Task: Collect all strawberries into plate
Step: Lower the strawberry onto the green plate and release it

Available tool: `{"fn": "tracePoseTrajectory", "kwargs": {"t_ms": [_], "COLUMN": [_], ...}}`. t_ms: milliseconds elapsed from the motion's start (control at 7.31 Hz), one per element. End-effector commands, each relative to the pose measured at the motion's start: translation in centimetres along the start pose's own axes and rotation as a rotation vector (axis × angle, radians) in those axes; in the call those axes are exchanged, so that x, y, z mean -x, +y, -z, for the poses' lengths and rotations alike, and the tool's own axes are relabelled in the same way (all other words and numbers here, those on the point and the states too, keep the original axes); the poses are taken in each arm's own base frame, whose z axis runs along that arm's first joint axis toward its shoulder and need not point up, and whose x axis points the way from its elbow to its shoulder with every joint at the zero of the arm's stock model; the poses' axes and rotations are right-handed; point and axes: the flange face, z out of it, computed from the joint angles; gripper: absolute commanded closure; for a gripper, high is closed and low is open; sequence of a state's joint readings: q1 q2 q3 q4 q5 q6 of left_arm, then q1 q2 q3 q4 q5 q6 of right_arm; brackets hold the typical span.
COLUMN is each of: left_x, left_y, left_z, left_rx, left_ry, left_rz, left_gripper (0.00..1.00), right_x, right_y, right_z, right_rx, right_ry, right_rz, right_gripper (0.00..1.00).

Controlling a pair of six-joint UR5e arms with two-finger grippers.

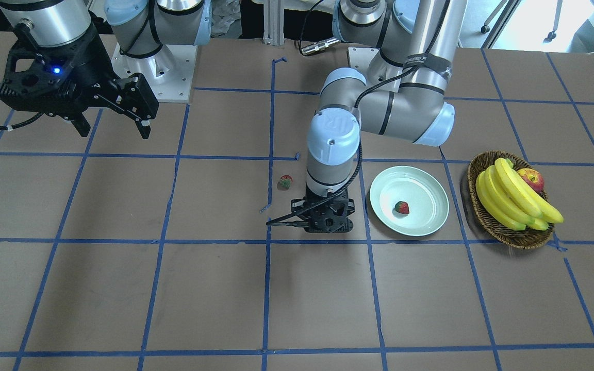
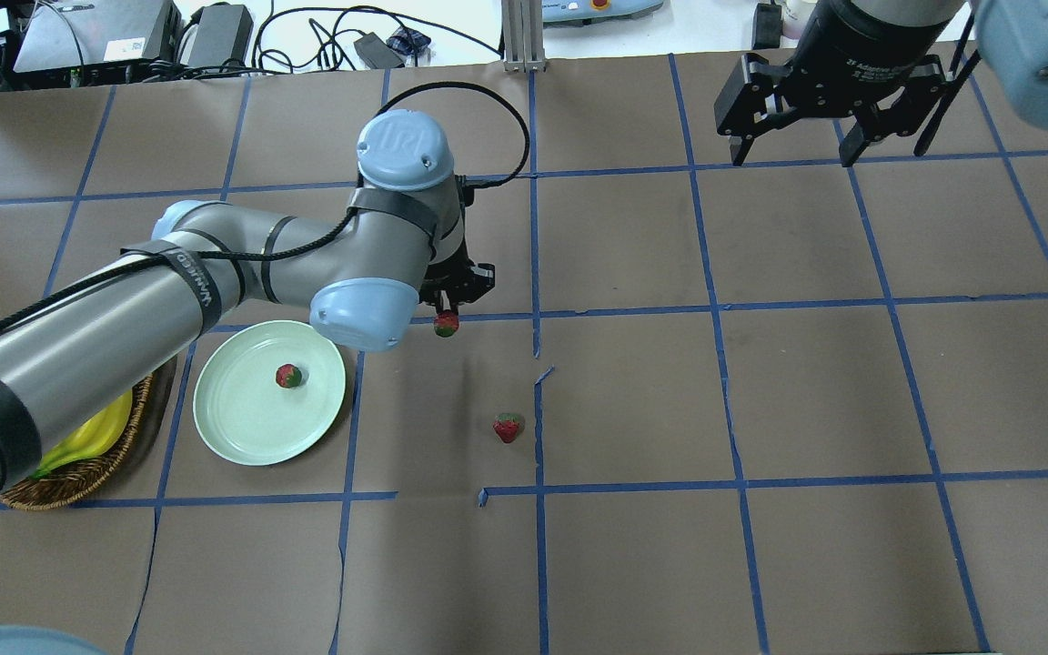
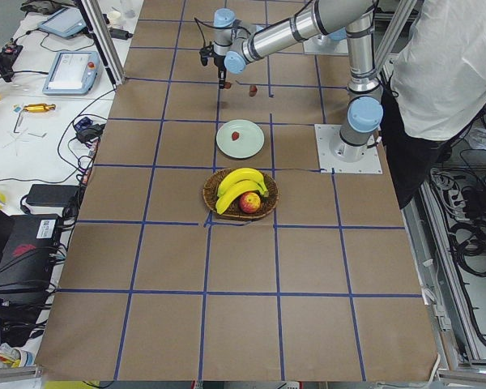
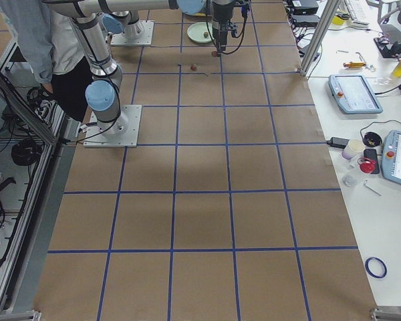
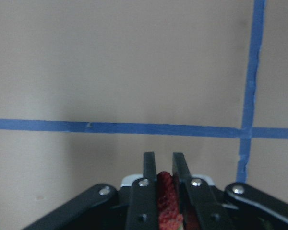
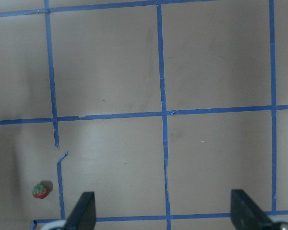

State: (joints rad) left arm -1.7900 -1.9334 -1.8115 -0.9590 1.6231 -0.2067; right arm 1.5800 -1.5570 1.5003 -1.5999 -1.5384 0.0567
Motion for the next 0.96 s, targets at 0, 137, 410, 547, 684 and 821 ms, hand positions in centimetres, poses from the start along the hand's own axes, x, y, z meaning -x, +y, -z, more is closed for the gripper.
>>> {"fn": "tracePoseTrajectory", "kwargs": {"t_ms": [0, 137, 410, 547, 684, 821], "left_x": [6.8, 10.3, 15.7, 15.7, 15.1, 12.9], "left_y": [0.3, 1.1, 4.0, 5.0, 5.3, 5.6], "left_z": [0.9, 0.6, -2.5, -3.8, -3.9, -3.3], "left_rx": [0.041, 0.075, 0.136, 0.122, 0.116, 0.094], "left_ry": [-0.074, -0.117, -0.1, -0.089, -0.089, -0.065], "left_rz": [-0.071, -0.113, -0.123, -0.1, -0.099, -0.064], "left_gripper": [0.94, 0.94, 0.9, 0.3, 0.1, 0.08], "right_x": [0.0, 0.0, 0.0, 0.0, 0.0, 0.0], "right_y": [0.0, 0.0, 0.0, 0.0, 0.0, 0.0], "right_z": [0.0, 0.0, 0.0, 0.0, 0.0, 0.0], "right_rx": [0.0, -0.002, 0.0, 0.0, -0.002, 0.0], "right_ry": [0.0, 0.002, 0.0, -0.001, 0.002, 0.002], "right_rz": [0.0, 0.0, 0.0, 0.0, 0.0, 0.0], "right_gripper": [0.0, 0.0, 0.0, 0.0, 0.0, 0.0]}}
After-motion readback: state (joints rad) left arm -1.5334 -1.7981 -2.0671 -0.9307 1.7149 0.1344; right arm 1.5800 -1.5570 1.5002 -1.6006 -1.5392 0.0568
